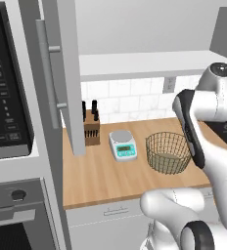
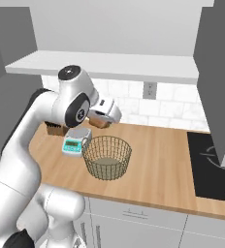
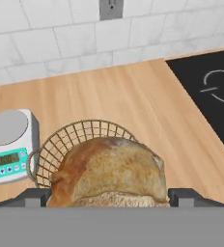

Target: Open the cabinet, pick up the bread from the cabinet and place it in the basket. Then move the basket to the dining counter.

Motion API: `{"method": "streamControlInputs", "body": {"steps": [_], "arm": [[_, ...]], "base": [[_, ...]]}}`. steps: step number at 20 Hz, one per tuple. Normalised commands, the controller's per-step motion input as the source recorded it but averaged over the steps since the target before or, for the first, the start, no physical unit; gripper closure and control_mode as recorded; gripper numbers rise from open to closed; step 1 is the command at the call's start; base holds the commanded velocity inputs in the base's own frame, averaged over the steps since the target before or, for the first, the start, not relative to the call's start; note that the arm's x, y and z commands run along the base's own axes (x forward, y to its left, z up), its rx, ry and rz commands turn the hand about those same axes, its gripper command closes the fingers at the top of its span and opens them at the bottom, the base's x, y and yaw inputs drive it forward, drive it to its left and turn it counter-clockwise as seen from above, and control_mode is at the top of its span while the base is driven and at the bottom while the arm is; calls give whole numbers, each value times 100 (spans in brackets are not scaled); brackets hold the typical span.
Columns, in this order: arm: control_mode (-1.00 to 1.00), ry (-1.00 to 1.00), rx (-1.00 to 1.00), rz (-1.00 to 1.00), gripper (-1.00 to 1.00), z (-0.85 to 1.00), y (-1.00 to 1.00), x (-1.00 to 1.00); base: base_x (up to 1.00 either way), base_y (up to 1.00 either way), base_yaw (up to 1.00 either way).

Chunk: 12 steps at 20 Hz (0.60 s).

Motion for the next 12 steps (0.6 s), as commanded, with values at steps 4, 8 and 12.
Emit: {"method": "streamControlInputs", "body": {"steps": [4, 8, 12], "arm": [[-100, 17, 14, -2, 100, -100, 10, 72], [-100, 18, 15, 0, 100, -100, 1, 89], [-100, 16, 7, 0, 100, -89, 0, 80]], "base": [[0, 0, 0], [0, 0, 0], [0, 0, 0]]}}
